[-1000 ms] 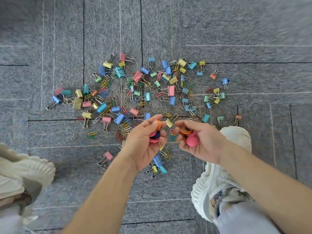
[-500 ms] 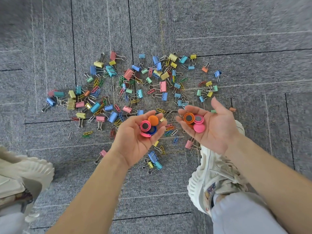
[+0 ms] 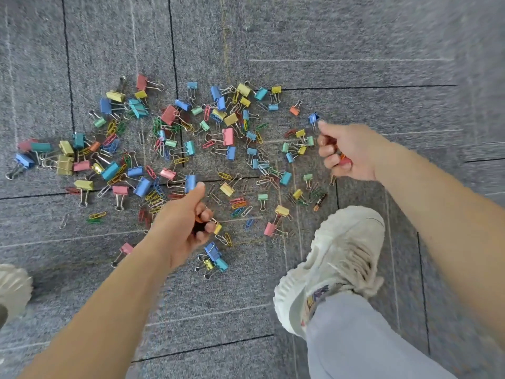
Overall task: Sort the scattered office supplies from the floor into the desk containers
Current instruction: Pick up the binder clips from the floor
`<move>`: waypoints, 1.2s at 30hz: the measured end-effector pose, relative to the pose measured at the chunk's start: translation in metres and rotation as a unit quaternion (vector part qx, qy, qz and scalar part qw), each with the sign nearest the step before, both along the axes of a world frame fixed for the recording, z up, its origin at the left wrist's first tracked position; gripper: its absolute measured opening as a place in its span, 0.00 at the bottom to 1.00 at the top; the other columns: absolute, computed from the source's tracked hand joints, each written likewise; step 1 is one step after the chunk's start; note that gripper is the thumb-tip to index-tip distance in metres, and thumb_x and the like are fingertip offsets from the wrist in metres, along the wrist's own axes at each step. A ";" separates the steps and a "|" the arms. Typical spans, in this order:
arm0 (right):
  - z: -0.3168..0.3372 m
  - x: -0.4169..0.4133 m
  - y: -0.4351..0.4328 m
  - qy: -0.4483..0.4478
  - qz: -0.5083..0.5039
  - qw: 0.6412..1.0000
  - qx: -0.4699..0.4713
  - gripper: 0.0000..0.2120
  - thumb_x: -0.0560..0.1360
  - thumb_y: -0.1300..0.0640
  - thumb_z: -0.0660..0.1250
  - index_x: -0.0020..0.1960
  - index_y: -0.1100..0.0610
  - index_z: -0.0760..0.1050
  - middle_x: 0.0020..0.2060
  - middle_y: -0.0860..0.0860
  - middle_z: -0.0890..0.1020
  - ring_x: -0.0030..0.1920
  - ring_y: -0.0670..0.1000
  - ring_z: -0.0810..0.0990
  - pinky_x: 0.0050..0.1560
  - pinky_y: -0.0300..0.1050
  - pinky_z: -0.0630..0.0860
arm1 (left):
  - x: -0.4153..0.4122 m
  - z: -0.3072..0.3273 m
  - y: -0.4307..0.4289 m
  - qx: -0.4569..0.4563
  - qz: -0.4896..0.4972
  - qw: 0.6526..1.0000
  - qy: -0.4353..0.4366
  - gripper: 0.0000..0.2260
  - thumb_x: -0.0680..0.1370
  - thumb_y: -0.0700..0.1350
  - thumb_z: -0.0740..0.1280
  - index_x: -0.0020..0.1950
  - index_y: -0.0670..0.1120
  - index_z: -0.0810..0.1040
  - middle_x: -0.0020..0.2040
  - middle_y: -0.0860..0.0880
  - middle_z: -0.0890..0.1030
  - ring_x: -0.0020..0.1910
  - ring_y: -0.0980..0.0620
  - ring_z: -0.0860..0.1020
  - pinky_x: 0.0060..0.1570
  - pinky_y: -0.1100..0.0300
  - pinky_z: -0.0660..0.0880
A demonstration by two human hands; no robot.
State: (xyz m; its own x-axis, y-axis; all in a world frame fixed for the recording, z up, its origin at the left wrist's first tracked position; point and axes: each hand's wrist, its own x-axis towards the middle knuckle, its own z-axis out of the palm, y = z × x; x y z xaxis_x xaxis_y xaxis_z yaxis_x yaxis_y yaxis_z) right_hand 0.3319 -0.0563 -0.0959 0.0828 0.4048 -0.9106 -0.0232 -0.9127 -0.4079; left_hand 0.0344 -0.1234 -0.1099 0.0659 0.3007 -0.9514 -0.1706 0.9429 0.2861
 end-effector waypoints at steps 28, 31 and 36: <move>-0.053 -0.016 -0.034 -0.359 0.557 0.706 -0.250 0.24 0.65 0.42 0.77 0.44 0.59 0.71 0.41 0.53 0.77 0.50 0.59 0.81 0.57 0.54 0.76 | -0.001 -0.012 -0.021 -0.018 -0.149 0.987 0.057 0.20 0.80 0.50 0.66 0.31 0.45 0.69 0.28 0.48 0.71 0.25 0.51 0.67 0.25 0.61 0.58; -0.067 -0.012 -0.037 -0.323 0.554 0.711 -0.288 0.38 0.57 0.40 0.79 0.58 0.60 0.73 0.43 0.55 0.78 0.49 0.60 0.81 0.58 0.55 0.77 | 0.001 -0.012 -0.022 -0.025 -0.142 0.988 0.054 0.19 0.80 0.50 0.66 0.31 0.45 0.69 0.28 0.49 0.71 0.25 0.52 0.67 0.23 0.62 0.59; -0.046 -0.028 -0.043 -0.362 0.560 0.696 -0.265 0.30 0.66 0.42 0.77 0.62 0.54 0.72 0.56 0.54 0.78 0.57 0.59 0.79 0.50 0.52 0.73 | 0.002 -0.013 -0.020 -0.027 -0.133 0.989 0.052 0.17 0.80 0.49 0.67 0.33 0.45 0.70 0.28 0.49 0.72 0.25 0.53 0.68 0.23 0.62 0.59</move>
